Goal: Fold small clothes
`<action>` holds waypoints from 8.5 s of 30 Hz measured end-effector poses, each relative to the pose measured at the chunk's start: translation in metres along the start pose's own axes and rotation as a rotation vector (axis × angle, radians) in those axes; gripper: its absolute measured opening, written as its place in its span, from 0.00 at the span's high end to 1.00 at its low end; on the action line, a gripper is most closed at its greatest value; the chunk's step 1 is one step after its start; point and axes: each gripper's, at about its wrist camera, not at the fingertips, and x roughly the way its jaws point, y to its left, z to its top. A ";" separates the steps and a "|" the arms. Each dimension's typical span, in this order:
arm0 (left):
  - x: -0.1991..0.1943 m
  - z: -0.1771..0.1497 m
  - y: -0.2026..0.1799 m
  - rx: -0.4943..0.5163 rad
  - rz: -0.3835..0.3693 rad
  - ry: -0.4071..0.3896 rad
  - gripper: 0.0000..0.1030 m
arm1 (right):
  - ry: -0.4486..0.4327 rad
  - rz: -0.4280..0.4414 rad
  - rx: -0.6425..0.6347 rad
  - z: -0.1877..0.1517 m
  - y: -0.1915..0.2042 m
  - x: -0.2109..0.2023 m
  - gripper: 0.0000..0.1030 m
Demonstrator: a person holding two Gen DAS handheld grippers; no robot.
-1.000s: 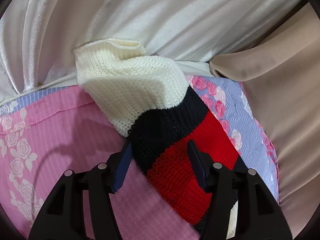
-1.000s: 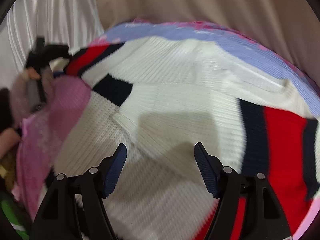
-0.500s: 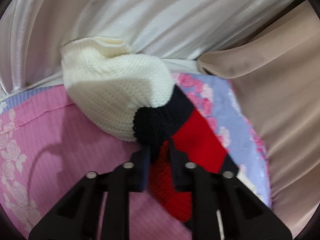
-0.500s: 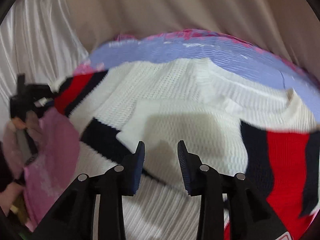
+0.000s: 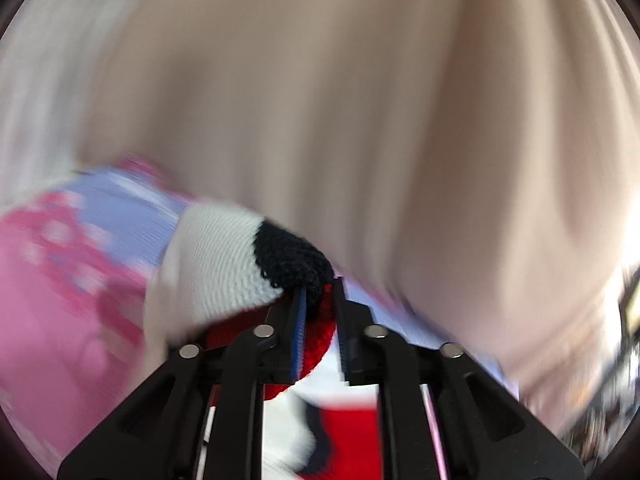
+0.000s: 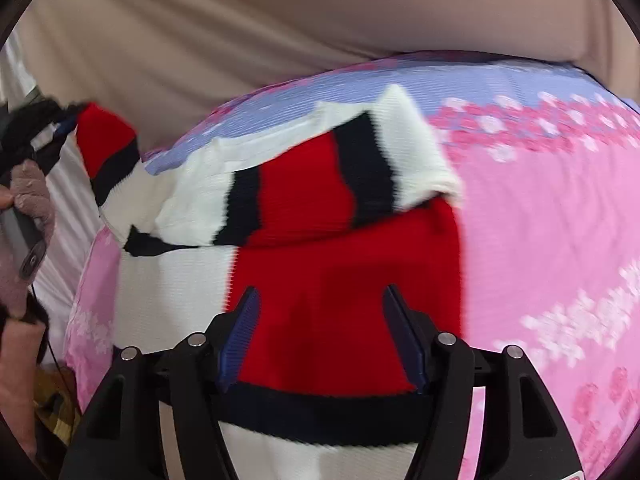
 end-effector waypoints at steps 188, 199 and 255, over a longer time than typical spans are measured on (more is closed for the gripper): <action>-0.096 -0.146 0.068 -0.118 0.250 0.356 0.61 | 0.112 0.061 0.052 0.031 -0.089 0.031 0.46; -0.047 -0.154 0.102 -0.033 0.524 0.393 0.85 | 0.043 0.116 0.125 0.029 -0.119 -0.029 0.94; -0.134 -0.188 0.139 -0.568 0.290 0.354 0.80 | 0.093 0.289 0.397 -0.021 -0.139 -0.034 0.88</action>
